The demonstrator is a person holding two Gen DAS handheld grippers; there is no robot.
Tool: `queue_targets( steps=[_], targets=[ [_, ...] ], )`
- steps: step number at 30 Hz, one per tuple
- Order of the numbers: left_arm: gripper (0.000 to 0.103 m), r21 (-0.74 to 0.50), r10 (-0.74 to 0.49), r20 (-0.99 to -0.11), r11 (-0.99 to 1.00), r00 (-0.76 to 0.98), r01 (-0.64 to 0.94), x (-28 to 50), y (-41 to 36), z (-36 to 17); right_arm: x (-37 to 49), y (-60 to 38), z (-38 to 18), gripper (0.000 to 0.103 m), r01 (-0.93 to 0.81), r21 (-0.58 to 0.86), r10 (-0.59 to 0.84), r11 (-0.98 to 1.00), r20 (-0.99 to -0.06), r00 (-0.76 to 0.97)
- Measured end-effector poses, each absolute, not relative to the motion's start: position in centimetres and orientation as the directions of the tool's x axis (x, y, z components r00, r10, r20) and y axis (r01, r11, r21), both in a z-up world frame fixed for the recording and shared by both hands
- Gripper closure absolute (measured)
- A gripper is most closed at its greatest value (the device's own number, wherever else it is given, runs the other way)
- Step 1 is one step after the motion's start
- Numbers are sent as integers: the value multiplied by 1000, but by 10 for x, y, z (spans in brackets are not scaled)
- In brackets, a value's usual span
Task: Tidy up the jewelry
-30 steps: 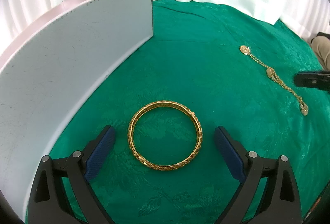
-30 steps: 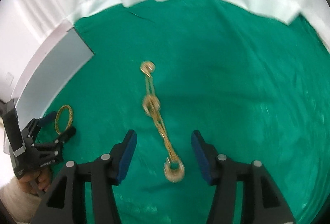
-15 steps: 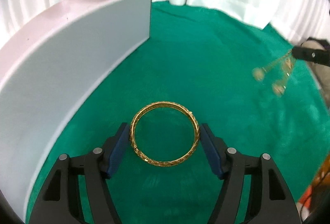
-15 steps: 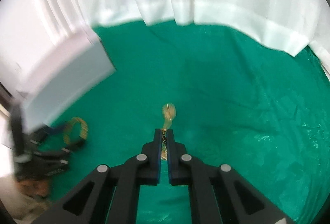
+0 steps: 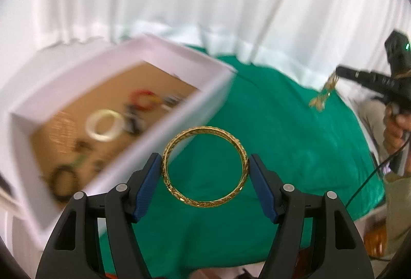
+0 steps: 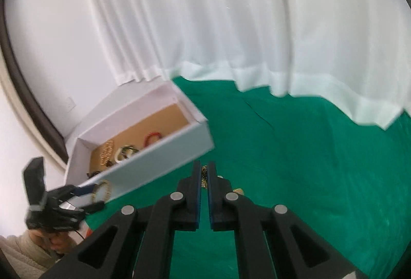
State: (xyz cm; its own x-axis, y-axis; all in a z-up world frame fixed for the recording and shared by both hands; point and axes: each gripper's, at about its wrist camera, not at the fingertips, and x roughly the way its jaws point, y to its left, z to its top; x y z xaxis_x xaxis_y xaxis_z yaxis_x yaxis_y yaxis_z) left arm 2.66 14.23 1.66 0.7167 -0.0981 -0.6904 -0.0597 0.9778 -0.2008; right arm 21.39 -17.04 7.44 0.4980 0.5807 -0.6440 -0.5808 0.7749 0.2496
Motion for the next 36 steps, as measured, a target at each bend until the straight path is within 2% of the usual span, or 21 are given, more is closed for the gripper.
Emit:
queue_targets(
  steps=[4,7,13,19,23,25,27,29,30,31,32,34,36],
  targets=[
    [33,-164,29,-670,969,742,-186,14,208,44,224,-124,90,99,-636,263,633,726,-617,468],
    [33,-136,117,-685,949,719,-284,23,250,44,233,-81,98,99,-675,280,674,683,-598,434],
    [33,-142,138,-757,920,639,-366,43,295,7,250,0,89,99,-713,349,732,608,-596,332],
    [33,-142,115,-825,905,554,-400,55,299,-38,258,67,43,99,-738,319,688,594,-677,260],
    [32,-125,119,-845,904,521,-410,60,296,-50,260,102,-1,99,-740,291,627,606,-748,219],
    [32,-117,129,-845,902,519,-416,61,295,-51,259,115,-21,95,-740,278,597,612,-776,202],
    [28,-102,149,-839,902,524,-420,59,295,-51,258,121,-32,95,-731,265,572,629,-795,204],
    [17,-78,182,-824,901,537,-426,55,293,-46,257,121,-34,95,-725,257,562,640,-800,213],
    [16,-58,209,-809,902,549,-429,52,290,-42,255,120,-33,95,-722,248,556,646,-801,222],
    [12,-34,237,-794,902,560,-430,50,287,-37,254,118,-30,85,-721,242,553,649,-801,228],
    [8,-10,264,-779,902,569,-432,50,283,-32,251,115,-25,64,-722,238,554,650,-799,234],
    [1,21,303,-749,899,589,-437,49,276,-22,248,110,-16,35,-723,231,559,651,-791,251],
    [1,41,334,-725,894,602,-447,51,267,-13,242,106,-4,33,-727,211,550,653,-793,264]
  ],
)
